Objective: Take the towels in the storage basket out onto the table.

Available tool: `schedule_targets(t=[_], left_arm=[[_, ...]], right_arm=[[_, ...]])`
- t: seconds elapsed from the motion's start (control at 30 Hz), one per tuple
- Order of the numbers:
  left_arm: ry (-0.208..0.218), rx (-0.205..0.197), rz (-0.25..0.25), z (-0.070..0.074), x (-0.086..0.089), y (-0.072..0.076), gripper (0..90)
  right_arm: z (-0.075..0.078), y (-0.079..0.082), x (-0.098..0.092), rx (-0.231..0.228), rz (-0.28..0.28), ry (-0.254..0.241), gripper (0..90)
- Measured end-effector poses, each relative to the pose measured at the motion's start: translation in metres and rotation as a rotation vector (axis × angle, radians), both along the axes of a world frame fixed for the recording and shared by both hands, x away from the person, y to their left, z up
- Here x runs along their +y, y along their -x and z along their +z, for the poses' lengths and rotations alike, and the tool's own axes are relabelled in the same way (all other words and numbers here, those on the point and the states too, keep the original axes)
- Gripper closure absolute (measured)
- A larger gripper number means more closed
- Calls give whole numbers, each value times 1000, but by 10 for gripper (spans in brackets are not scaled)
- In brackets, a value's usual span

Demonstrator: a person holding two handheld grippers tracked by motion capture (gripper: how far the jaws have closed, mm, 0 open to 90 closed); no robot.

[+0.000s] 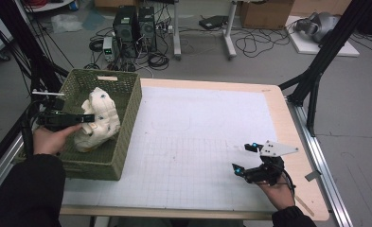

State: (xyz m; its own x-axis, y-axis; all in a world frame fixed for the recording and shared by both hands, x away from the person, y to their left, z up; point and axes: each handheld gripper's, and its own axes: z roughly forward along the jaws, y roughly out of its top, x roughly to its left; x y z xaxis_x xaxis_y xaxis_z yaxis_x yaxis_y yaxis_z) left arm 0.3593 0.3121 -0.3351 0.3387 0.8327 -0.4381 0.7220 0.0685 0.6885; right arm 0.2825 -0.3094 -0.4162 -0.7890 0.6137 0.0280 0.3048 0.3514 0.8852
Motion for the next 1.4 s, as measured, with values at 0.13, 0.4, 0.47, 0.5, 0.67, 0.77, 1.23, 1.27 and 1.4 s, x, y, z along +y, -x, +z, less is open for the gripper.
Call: schedule_targets(t=[0.13,0.4,0.47,0.5,0.67,0.77,1.23,1.27,1.4], left_arm=[[65,-4,-2,3,3,1,739],[162,-7,-19,9,5,2,742],[187,-9,-21,10,7,3,742],[192,-7,-21,11,7,3,742],[235,-16,-18,17,11,5,743],[262,-26,-22,22,13,5,743],[350,-11,-102,45,8,2,746],[353,-8,-113,46,7,2,746],[386,-13,-136,51,0,-1,748]], right_arm=[[0,0,0,-1,-3,-1,90],[0,-1,-1,-2,-4,-1,89],[0,-1,-1,-1,-4,-3,89],[0,-1,-1,-1,-4,-3,89],[0,-1,-1,-1,-3,-3,90],[0,-1,-1,3,-3,-1,90],[-2,-2,1,7,-1,7,89],[-2,-2,1,6,-1,9,90],[-1,-2,1,6,-1,8,89]])
